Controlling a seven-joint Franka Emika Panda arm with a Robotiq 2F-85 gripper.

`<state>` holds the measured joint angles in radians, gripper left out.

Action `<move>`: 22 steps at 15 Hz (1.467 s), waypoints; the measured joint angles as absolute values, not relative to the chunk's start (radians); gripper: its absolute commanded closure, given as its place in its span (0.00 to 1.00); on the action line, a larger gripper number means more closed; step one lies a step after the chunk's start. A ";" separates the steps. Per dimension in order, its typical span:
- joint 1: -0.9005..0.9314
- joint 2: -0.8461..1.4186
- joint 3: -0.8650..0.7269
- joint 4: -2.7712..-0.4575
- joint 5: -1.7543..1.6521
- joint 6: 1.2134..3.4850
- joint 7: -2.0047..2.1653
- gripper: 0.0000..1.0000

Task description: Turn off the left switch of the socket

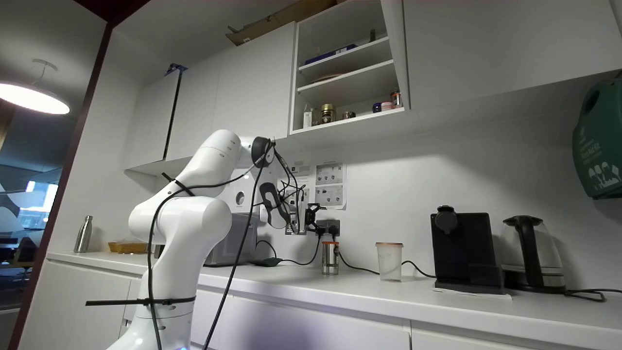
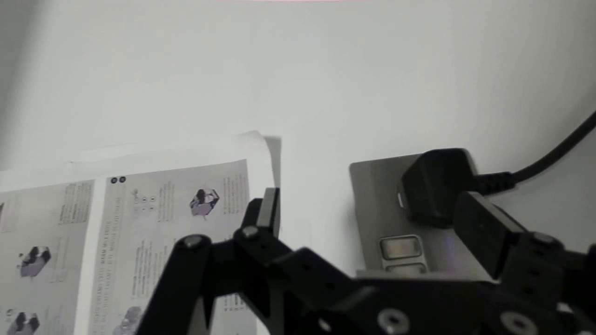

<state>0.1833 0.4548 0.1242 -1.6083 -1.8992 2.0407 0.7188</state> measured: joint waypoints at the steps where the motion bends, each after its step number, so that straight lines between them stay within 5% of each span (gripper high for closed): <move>1: 0.183 0.457 0.124 -1.599 -1.920 2.032 0.748 0.00; 22: 0.182 0.475 0.138 -1.588 -1.832 2.029 0.807 0.00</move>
